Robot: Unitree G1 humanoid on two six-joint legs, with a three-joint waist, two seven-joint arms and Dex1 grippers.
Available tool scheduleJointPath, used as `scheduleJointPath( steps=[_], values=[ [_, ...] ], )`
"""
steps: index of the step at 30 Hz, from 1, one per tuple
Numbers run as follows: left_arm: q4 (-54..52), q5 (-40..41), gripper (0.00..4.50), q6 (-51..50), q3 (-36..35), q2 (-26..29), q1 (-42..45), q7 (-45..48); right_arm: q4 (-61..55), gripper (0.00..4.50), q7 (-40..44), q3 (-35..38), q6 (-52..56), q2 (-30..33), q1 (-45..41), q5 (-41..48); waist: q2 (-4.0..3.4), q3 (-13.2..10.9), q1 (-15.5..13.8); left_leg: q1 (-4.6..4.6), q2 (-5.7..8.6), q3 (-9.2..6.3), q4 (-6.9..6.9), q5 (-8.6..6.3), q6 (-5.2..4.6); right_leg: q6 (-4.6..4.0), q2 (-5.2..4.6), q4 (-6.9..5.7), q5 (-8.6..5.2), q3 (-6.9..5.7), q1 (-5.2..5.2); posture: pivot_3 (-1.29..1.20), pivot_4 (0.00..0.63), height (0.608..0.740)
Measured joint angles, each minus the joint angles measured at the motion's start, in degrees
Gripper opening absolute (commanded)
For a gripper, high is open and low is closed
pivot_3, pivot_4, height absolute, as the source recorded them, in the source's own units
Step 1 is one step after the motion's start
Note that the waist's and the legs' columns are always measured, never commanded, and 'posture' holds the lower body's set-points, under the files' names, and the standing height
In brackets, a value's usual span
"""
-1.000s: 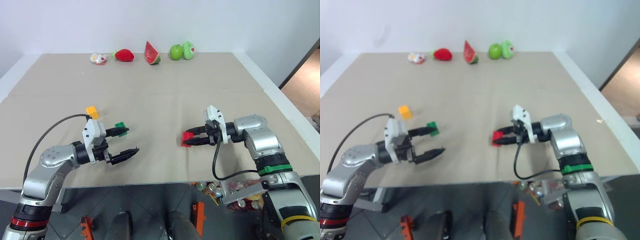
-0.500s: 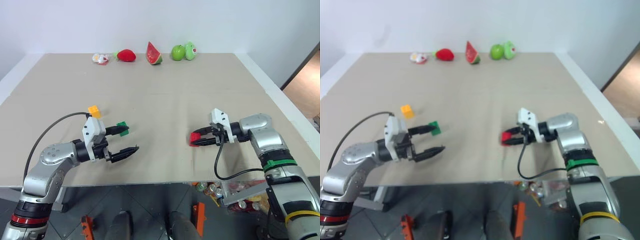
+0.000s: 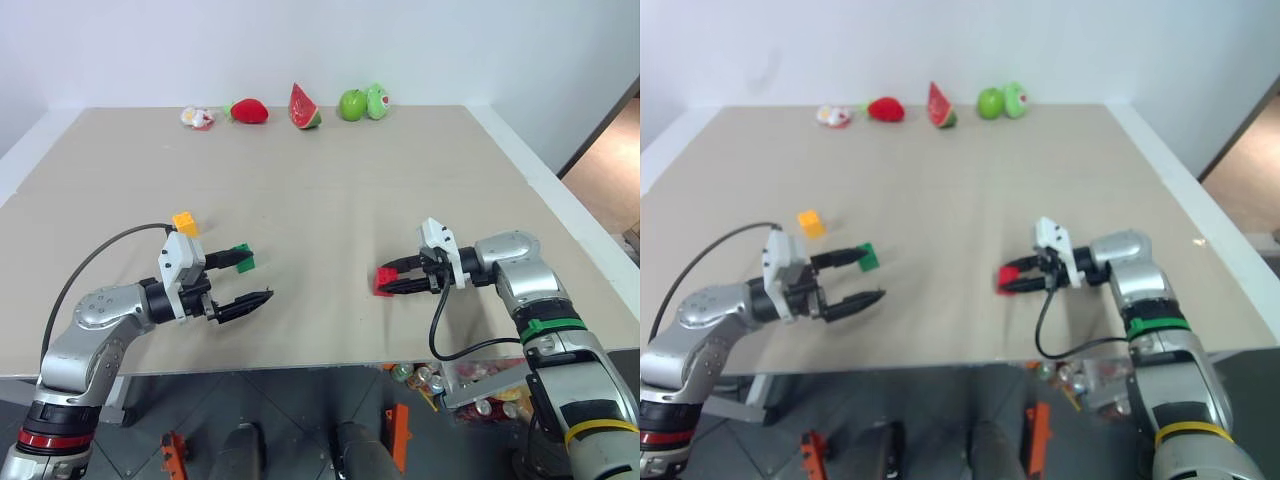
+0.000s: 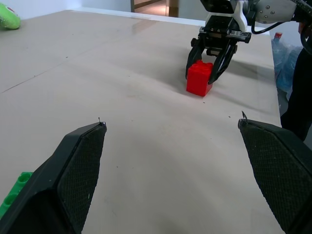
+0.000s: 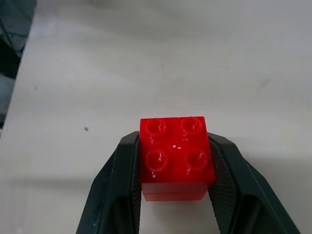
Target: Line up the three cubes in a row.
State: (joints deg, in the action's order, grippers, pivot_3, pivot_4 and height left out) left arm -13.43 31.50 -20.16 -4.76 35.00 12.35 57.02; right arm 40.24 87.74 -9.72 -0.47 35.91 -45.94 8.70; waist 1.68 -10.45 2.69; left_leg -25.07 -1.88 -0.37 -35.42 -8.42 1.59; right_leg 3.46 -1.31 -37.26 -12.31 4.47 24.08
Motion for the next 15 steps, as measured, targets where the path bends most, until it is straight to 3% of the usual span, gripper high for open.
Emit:
scheduleJointPath(
  steps=[15],
  values=[
    [0.58,0.42,4.50,-0.48,-2.14,1.44,0.00,-0.32,1.59,1.28,0.85,-1.42,-1.51,0.76,-0.27,-0.44,0.00,0.00,0.00,0.01,0.00,0.00,0.00,0.00,0.00,0.00,-0.01,0.00,0.00,0.00,0.00,0.00,0.150,0.740]
  ],
)
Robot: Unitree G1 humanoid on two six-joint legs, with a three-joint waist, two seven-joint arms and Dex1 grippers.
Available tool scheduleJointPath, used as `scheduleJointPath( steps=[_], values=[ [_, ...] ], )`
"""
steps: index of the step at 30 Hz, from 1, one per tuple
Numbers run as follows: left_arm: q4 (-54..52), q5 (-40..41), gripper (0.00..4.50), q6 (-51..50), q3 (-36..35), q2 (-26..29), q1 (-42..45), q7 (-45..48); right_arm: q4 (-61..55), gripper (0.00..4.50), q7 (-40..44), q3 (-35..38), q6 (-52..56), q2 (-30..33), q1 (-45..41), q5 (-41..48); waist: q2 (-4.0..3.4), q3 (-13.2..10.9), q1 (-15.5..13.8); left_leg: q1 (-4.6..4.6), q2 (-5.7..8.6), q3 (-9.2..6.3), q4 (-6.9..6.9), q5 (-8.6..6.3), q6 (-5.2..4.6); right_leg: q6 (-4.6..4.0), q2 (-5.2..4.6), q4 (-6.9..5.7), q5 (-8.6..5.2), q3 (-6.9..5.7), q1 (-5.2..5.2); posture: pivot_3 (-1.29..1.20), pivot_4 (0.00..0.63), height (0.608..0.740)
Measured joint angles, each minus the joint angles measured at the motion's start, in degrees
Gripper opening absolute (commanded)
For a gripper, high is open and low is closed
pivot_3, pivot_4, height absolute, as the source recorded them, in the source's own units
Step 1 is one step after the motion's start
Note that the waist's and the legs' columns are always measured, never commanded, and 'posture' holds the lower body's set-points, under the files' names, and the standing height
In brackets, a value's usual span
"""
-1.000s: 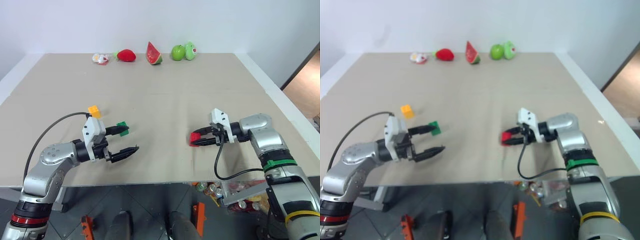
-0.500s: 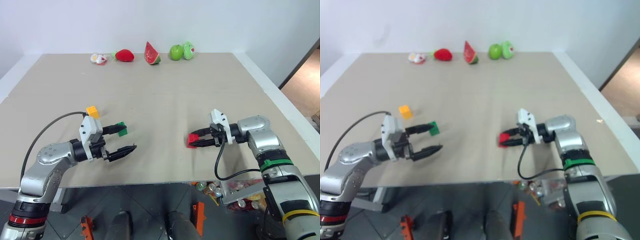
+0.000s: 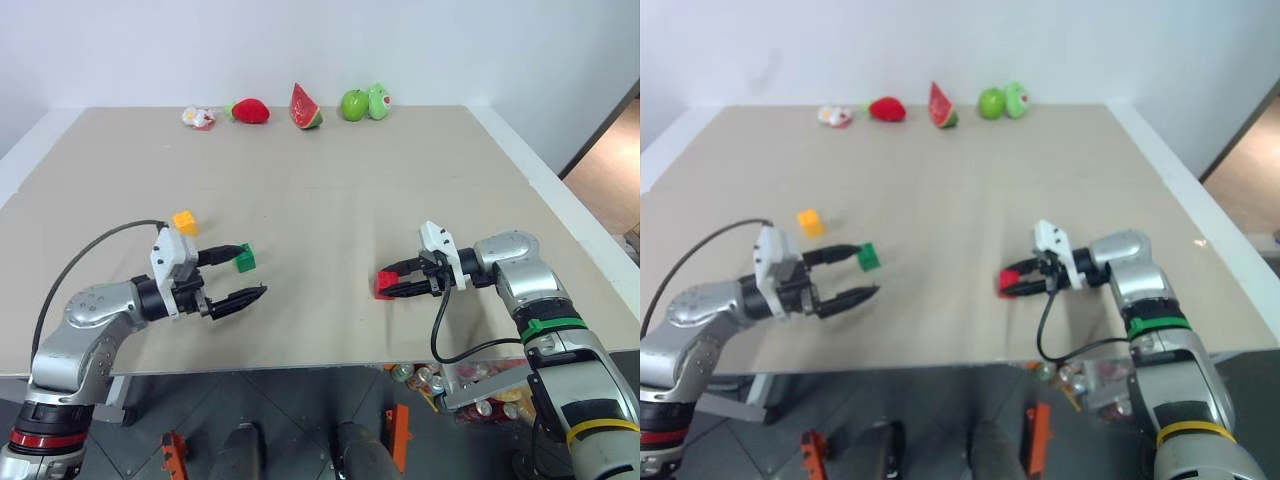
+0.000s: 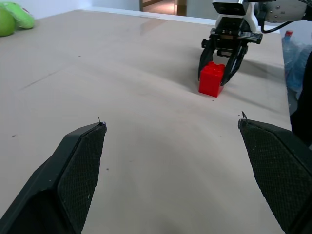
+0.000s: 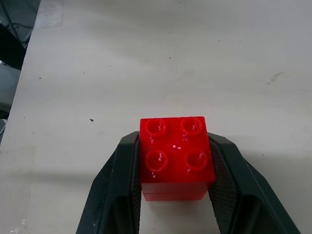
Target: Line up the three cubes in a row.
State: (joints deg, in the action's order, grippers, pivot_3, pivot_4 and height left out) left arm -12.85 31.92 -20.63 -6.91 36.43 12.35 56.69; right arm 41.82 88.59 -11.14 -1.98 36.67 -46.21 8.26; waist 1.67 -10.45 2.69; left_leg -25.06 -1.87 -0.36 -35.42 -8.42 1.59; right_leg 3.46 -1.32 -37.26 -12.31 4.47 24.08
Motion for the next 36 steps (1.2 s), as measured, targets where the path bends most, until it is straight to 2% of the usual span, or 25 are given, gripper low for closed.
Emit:
scheduleJointPath(
  steps=[1,3,6,7,8,9,14,19,22,26,29,32,36],
  values=[
    [0.36,0.04,4.50,-0.03,-0.08,0.00,0.00,-0.02,0.09,1.28,0.01,-0.05,-0.12,0.00,-0.07,-0.02,0.00,0.00,0.00,0.00,0.00,0.00,0.00,0.00,0.00,0.00,0.00,0.00,0.00,0.00,0.00,0.00,0.150,0.740],
    [0.91,0.08,4.50,-0.31,-0.17,-0.01,0.00,-0.10,0.45,2.31,0.05,-0.23,-0.39,-0.03,-0.34,-0.12,0.00,0.00,0.00,0.00,0.00,0.00,-0.01,0.00,0.00,0.00,0.00,0.00,0.00,0.00,0.00,0.00,0.150,0.740],
    [1.82,0.08,4.50,-0.51,-0.35,-0.01,0.01,-0.22,1.91,3.24,0.01,-0.41,-0.56,-0.14,-0.65,-0.93,0.00,0.00,0.01,0.00,0.00,0.00,-0.01,0.00,0.00,-0.01,0.00,0.00,0.00,0.00,0.01,0.00,0.150,0.740],
    [2.31,0.09,4.50,-0.51,-0.54,-0.01,0.01,-0.24,2.35,3.76,-0.07,-0.41,-0.80,-0.19,-0.66,-1.29,0.00,0.00,0.01,0.00,0.00,0.00,0.00,0.00,0.00,-0.01,0.00,0.00,0.00,0.00,0.01,0.00,0.150,0.740],
    [2.67,0.09,4.50,-0.51,-0.72,0.00,0.00,-0.26,2.46,3.94,-0.09,-0.41,-0.91,-0.19,-0.66,-1.47,0.00,0.00,0.00,0.00,0.00,0.00,0.00,0.00,0.00,-0.01,0.00,0.00,0.00,0.00,0.02,0.00,0.150,0.740],
    [3.26,0.07,4.50,-0.49,-0.99,0.05,-0.07,-0.24,2.46,4.40,-0.09,-0.41,-1.06,-0.17,-0.66,-1.80,0.00,0.00,0.00,-0.01,0.00,0.00,0.02,0.00,0.00,-0.01,0.00,0.00,0.00,0.00,0.04,0.00,0.150,0.740],
    [5.38,-1.66,4.50,0.93,-1.39,1.28,-2.06,0.43,0.72,4.40,0.06,-0.42,-0.87,3.17,-0.64,-1.50,-0.04,-0.02,0.00,-0.05,0.01,0.04,0.05,0.00,0.01,-0.02,-0.04,0.00,-0.03,0.00,0.10,0.00,0.150,0.740],
    [9.75,-5.23,4.50,4.86,-1.66,3.17,-4.20,1.50,-7.66,4.40,0.07,-0.17,1.44,14.20,0.46,5.18,-0.05,-0.03,-0.17,-0.06,0.00,0.06,0.10,-0.02,0.01,-0.07,-0.10,0.00,-0.08,0.00,0.15,0.00,0.150,0.740],
    [11.90,-6.83,4.50,6.91,-1.98,3.60,-4.76,2.12,-9.28,4.40,0.06,1.30,2.29,17.23,0.48,7.15,-0.03,-0.02,-0.09,-0.03,-0.04,0.10,0.09,-0.03,0.03,-0.11,-0.09,0.04,-0.09,0.00,0.16,0.00,0.150,0.740],
    [15.38,-10.12,4.50,11.01,-0.76,3.04,-3.55,2.39,-11.15,4.40,-3.20,6.83,9.30,12.89,-1.36,11.43,-0.05,-0.03,0.38,0.00,-0.17,0.24,0.09,-0.02,0.02,-0.24,0.03,0.03,0.11,0.14,0.26,0.00,0.150,0.740],
    [18.69,-11.44,4.50,12.94,0.32,1.40,-0.85,2.04,-21.40,4.40,-6.97,9.30,16.53,9.63,-0.96,16.37,-0.05,-0.03,0.06,-0.03,-0.30,0.17,0.10,-0.02,0.01,-0.26,0.14,0.00,0.11,0.02,0.25,0.00,0.150,0.740],
    [23.27,-12.27,4.50,14.61,0.71,0.15,2.45,1.35,-31.36,4.40,-9.20,9.79,20.87,7.84,3.98,18.77,0.06,0.04,-0.51,-0.12,-0.35,0.13,0.09,-0.03,0.03,-0.24,0.12,0.01,-0.02,-0.16,0.21,0.00,0.150,0.740],
    [29.14,-13.71,4.50,16.47,0.96,-1.43,6.35,0.44,-36.44,4.40,-12.52,9.13,24.02,5.54,9.98,18.93,0.04,0.02,-0.81,-0.23,-0.20,0.19,0.08,-0.04,0.03,-0.13,-0.03,0.03,-0.05,-0.12,0.26,0.00,0.150,0.740]
  ],
)
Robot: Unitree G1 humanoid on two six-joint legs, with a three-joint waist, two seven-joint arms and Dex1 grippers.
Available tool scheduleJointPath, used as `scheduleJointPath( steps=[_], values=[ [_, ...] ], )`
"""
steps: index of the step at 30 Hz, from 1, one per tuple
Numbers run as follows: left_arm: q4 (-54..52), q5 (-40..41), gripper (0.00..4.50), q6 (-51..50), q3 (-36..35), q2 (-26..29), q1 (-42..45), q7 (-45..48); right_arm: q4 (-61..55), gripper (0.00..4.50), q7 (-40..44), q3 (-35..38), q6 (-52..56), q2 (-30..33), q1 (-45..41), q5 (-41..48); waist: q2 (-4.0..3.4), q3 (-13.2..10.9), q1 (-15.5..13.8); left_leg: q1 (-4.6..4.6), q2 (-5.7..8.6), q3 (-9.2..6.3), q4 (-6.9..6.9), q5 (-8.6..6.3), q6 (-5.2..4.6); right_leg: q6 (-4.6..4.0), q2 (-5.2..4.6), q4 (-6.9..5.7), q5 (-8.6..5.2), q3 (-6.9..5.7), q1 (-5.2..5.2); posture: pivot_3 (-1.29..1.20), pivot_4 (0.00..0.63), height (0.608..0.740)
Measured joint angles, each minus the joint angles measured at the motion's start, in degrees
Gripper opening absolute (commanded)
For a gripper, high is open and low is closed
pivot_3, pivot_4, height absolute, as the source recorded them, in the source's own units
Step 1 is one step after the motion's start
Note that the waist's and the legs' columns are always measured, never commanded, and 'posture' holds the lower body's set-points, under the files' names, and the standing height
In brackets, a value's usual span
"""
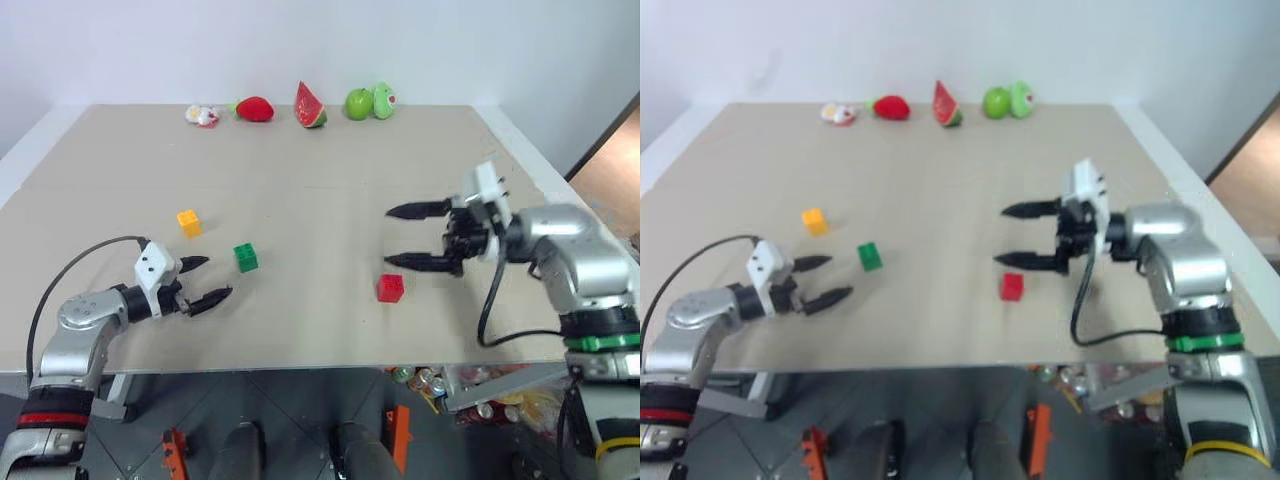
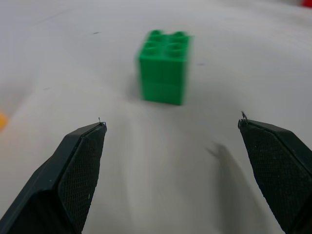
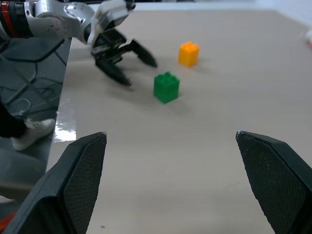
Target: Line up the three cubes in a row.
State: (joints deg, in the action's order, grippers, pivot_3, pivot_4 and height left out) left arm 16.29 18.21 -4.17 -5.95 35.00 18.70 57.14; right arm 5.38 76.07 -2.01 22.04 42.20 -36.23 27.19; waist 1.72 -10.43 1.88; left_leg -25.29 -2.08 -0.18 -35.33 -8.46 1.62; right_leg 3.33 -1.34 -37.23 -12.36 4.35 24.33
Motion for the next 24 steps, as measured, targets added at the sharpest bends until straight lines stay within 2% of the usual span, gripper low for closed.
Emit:
scheduleJointPath(
  steps=[6,21,22,24],
  values=[
    [5.86,-0.83,4.50,1.84,1.64,-2.25,4.55,0.51,-3.83,4.40,-2.60,0.09,2.23,-0.61,1.71,0.69,0.00,0.00,-0.01,0.02,-0.03,-0.02,-0.05,0.00,-0.01,0.00,0.06,0.00,0.06,0.00,-0.02,0.00,0.150,0.740],
    [16.73,-3.47,4.50,4.33,3.93,-6.04,13.96,1.38,-3.96,4.40,-3.82,0.91,2.55,-0.47,2.71,0.68,0.01,0.00,0.01,0.02,-0.02,-0.03,-0.05,0.00,-0.01,0.03,0.09,0.00,0.07,-0.01,-0.04,0.00,0.150,0.740],
    [17.31,-3.75,3.89,4.46,3.97,-6.44,14.34,1.82,-3.97,4.49,-3.95,0.95,2.54,-0.46,2.82,0.68,0.01,0.00,0.02,0.02,-0.02,-0.03,-0.05,0.00,-0.01,0.03,0.09,0.00,0.07,-0.01,-0.04,0.00,0.150,0.740],
    [17.87,-4.02,3.31,4.94,4.20,-6.88,14.54,2.28,-4.01,4.49,-4.17,0.96,2.54,-0.46,3.03,0.68,0.01,0.00,0.02,0.02,-0.02,-0.03,-0.05,0.00,-0.01,0.04,0.09,0.00,0.07,0.00,-0.04,0.00,0.150,0.740]
  ],
)
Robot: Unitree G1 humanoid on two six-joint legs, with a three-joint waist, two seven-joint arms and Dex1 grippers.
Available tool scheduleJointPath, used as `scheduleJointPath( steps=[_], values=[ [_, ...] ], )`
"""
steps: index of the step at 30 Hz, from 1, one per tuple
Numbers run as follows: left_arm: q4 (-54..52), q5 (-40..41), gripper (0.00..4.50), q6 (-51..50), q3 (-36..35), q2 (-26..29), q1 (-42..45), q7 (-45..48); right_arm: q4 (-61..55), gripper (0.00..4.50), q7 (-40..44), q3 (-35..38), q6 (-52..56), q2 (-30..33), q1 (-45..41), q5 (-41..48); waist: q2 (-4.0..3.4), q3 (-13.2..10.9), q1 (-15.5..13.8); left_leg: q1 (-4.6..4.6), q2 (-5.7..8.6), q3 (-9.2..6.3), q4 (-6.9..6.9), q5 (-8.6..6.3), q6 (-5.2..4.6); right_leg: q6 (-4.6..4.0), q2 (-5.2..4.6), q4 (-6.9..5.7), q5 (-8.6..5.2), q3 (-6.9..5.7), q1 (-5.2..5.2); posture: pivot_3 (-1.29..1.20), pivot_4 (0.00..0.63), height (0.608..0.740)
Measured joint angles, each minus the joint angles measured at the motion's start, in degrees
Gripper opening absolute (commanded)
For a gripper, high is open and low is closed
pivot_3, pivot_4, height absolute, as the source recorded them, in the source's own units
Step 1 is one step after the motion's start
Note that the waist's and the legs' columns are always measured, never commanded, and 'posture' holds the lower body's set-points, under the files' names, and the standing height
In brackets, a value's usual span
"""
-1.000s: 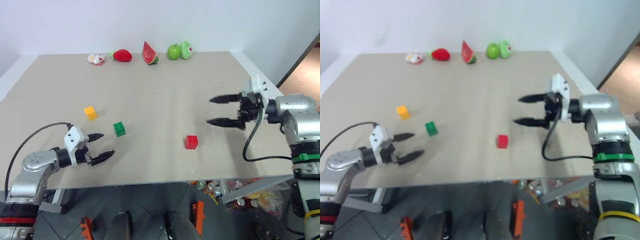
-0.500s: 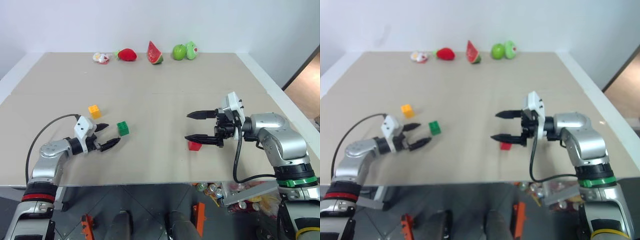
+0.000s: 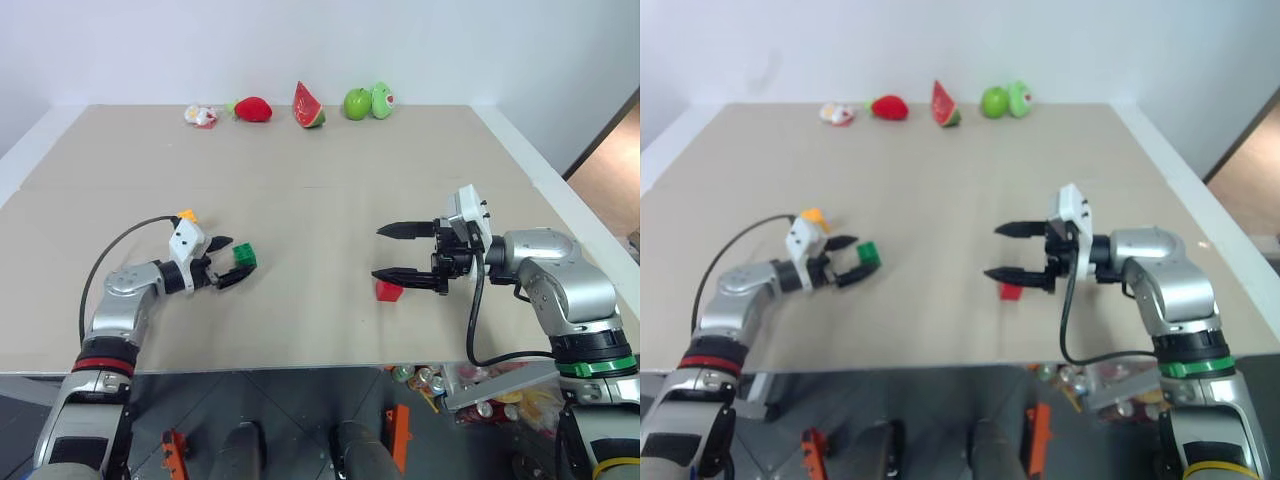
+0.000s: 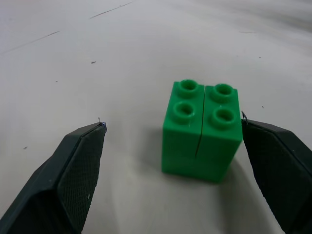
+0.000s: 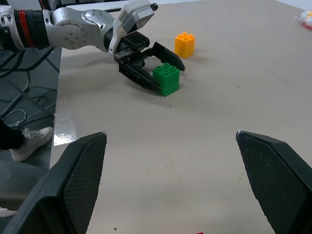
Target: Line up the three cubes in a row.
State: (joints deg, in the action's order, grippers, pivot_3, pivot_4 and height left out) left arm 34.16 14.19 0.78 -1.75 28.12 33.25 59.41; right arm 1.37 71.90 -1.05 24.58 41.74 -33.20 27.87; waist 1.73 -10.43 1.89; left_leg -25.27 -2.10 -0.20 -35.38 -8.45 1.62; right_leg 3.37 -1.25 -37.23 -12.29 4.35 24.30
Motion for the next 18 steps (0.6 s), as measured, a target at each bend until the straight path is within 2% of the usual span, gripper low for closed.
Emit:
scheduleJointPath(
  steps=[6,12,18],
  values=[
    [0.16,-0.02,1.31,0.55,0.31,-0.33,-0.01,2.40,-0.11,4.49,-1.21,0.64,-0.02,0.01,0.99,0.01,0.00,0.00,0.00,0.00,0.00,-0.01,0.00,0.00,0.00,0.01,0.00,0.00,0.01,0.00,0.00,0.00,0.150,0.740],
    [0.09,-0.65,1.32,0.57,1.13,-1.29,0.58,2.45,-1.91,4.49,-1.34,2.22,0.51,1.65,4.02,0.28,0.01,0.01,-0.20,0.00,0.05,-0.06,-0.02,0.00,0.00,0.07,-0.01,0.00,-0.03,0.00,-0.07,0.00,0.150,0.740],
    [-3.33,-0.73,1.32,-0.98,6.17,-4.74,1.89,7.61,-3.60,4.49,-0.74,5.64,2.16,4.47,8.88,2.52,0.01,0.00,-0.57,-0.06,0.17,-0.06,-0.08,0.00,0.00,0.18,-0.07,0.01,-0.06,0.09,-0.08,0.00,0.150,0.740]
  ],
)
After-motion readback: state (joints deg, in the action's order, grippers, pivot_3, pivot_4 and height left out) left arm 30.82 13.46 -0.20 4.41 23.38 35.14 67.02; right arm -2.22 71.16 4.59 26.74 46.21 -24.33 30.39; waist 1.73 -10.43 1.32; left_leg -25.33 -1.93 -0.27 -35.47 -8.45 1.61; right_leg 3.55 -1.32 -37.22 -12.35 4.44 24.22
